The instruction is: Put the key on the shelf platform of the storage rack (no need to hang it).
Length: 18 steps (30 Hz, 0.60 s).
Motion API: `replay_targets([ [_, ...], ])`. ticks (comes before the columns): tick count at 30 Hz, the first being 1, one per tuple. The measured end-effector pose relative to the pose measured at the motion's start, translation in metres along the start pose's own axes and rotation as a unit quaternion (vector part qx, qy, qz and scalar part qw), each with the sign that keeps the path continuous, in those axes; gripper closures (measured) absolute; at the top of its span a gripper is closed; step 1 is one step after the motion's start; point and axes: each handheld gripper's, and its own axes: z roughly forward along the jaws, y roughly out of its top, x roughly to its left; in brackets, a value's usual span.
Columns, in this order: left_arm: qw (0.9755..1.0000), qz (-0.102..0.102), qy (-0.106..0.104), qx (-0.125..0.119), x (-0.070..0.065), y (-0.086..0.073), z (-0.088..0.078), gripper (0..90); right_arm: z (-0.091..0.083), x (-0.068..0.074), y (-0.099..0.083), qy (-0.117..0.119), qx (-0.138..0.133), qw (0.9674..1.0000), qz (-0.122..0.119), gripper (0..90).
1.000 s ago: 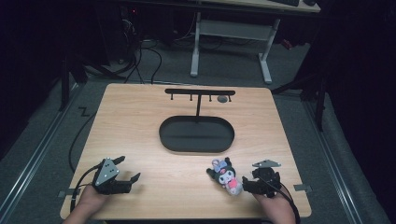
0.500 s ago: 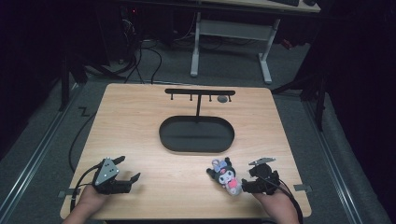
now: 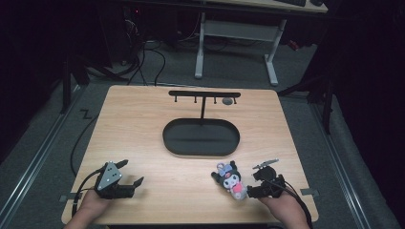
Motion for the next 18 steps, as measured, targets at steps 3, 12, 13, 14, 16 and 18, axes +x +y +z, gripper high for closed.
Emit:
replay_targets([
  [3, 1.0, 0.0, 0.0, 0.0, 0.0, 0.0, 0.0, 15.5, -0.004, 0.0, 0.001, 0.002, 0.003, 1.0, 0.002, 23.5],
  [12, 1.0, -0.001, 0.001, 0.0, 0.0, 0.0, 0.0, 15.5, -0.019, 0.003, 0.005, -0.006, -0.001, 1.0, -0.005, 23.5],
  [13, 1.0, -0.002, 0.001, 0.0, 0.0, 0.0, 0.0, 15.5, -0.024, 0.003, 0.007, -0.004, -0.007, 1.0, -0.005, 23.7],
  [14, 1.0, -0.002, 0.001, 0.0, 0.0, 0.0, 0.0, 15.5, -0.024, 0.003, 0.007, -0.004, -0.007, 1.0, -0.005, 23.7],
  [16, 1.0, -0.002, 0.001, 0.0, 0.0, 0.0, 0.0, 15.5, -0.029, 0.004, 0.009, -0.005, -0.009, 0.9999, -0.006, 23.6],
  [18, 1.0, -0.001, 0.001, 0.0, 0.0, 0.0, 0.0, 15.5, -0.036, 0.006, 0.013, -0.004, -0.017, 0.9998, -0.005, 23.7],
])
